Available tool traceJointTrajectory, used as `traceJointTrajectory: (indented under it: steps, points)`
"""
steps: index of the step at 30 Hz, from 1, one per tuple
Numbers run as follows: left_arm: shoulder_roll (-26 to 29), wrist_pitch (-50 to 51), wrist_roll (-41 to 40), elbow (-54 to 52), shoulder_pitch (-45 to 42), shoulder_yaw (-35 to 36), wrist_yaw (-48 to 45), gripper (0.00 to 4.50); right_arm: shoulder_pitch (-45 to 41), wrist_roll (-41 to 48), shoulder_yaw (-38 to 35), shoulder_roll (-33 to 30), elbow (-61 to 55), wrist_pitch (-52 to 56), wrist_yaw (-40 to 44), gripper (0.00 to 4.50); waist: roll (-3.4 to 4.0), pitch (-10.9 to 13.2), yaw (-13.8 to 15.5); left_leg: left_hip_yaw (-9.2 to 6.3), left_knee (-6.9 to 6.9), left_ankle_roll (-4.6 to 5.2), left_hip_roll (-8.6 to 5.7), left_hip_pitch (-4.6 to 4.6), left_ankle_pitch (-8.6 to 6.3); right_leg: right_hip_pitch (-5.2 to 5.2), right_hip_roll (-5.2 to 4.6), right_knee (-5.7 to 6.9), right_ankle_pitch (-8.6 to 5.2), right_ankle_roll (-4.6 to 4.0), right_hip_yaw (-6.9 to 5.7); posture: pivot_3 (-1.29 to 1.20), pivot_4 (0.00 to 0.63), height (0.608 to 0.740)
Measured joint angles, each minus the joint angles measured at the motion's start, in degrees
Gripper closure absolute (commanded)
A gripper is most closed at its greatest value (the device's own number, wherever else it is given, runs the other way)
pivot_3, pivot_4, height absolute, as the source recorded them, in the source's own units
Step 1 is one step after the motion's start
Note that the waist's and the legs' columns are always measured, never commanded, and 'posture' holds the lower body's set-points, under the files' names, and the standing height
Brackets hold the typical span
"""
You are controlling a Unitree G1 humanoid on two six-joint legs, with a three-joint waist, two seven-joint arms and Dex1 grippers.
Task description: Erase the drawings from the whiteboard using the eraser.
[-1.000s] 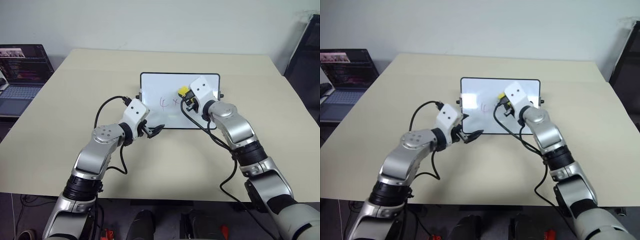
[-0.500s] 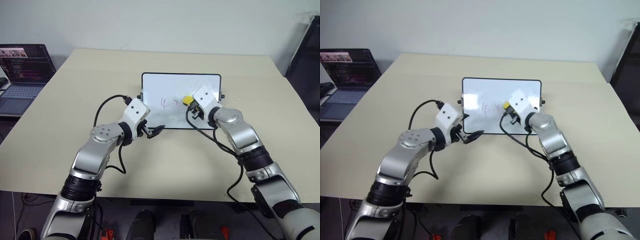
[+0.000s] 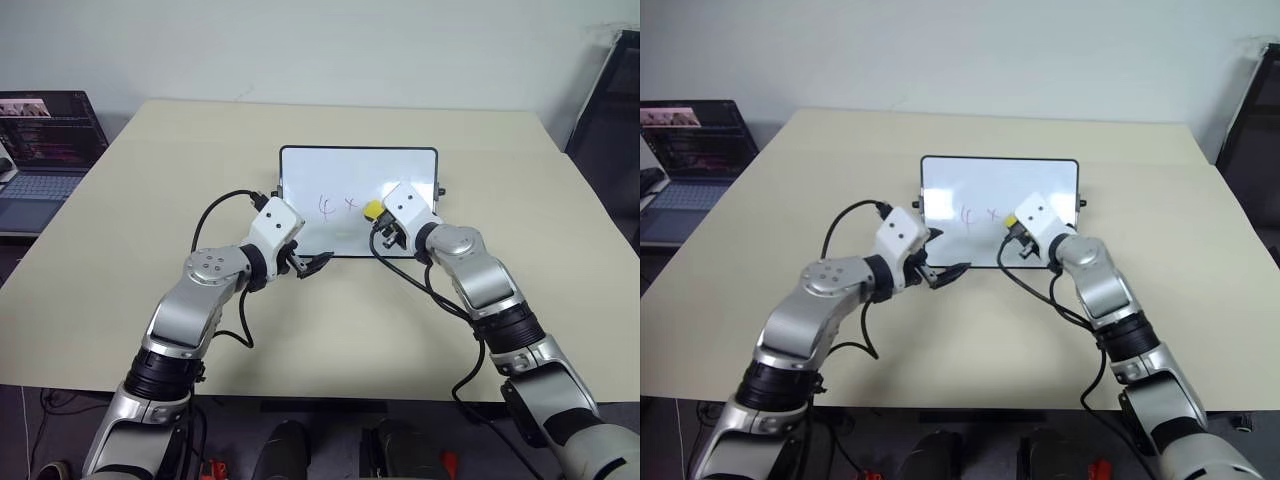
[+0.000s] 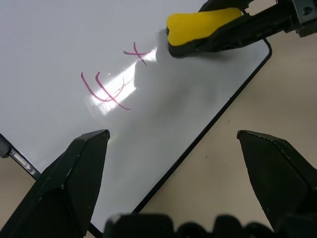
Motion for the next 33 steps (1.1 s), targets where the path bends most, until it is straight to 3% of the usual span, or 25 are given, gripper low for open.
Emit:
traceJointTrajectory:
  steps: [7,16,23,29,33]
  points:
    - [-3.18,-0.02,-1.06,-0.47,5.06,4.98,6.05,0.0,0.53,3.65,-5.94,1.32,-8.35,0.25,-0.88,3.31,0.0,0.0,-0.04,-0.03,-0.03,0.0,0.04,-0.29,0.0,-0.3,-0.01,-0.03,0.0,0.0,-0.03,0.0,0.15,0.74]
    - [-4.98,-4.8,-0.52,-1.9,10.07,9.85,12.33,0.0,18.73,10.36,-12.16,-2.04,-24.7,-1.74,2.62,3.31,-0.01,-0.01,0.35,-0.31,0.1,0.0,-0.07,-0.56,0.0,-0.32,-0.09,-0.06,0.0,0.0,-0.07,0.0,0.15,0.74]
    - [-5.12,-8.03,0.46,-1.46,10.12,9.87,13.61,0.0,27.3,14.59,-12.62,-1.11,-27.38,-6.95,4.27,3.31,-0.01,-0.01,0.03,-0.25,0.1,-0.01,-0.07,-0.51,0.01,-0.32,-0.07,-0.03,0.0,0.0,-0.12,0.0,0.15,0.74]
    - [-5.03,-8.82,0.57,-0.8,9.74,9.74,13.59,0.0,27.95,13.47,-11.6,-2.03,-26.65,-11.18,4.46,3.31,-0.01,-0.01,0.06,-0.25,0.11,-0.02,-0.07,-0.5,0.01,-0.31,-0.06,-0.03,0.0,0.0,-0.14,0.0,0.15,0.74]
    - [-4.91,-8.99,1.38,0.28,8.51,8.91,13.45,0.0,23.13,11.58,-9.25,-2.45,-25.8,-10.61,3.94,3.31,-0.01,-0.01,-0.02,-0.2,0.1,-0.03,-0.05,-0.45,0.02,-0.31,-0.02,0.01,0.0,0.01,-0.15,0.0,0.15,0.74]
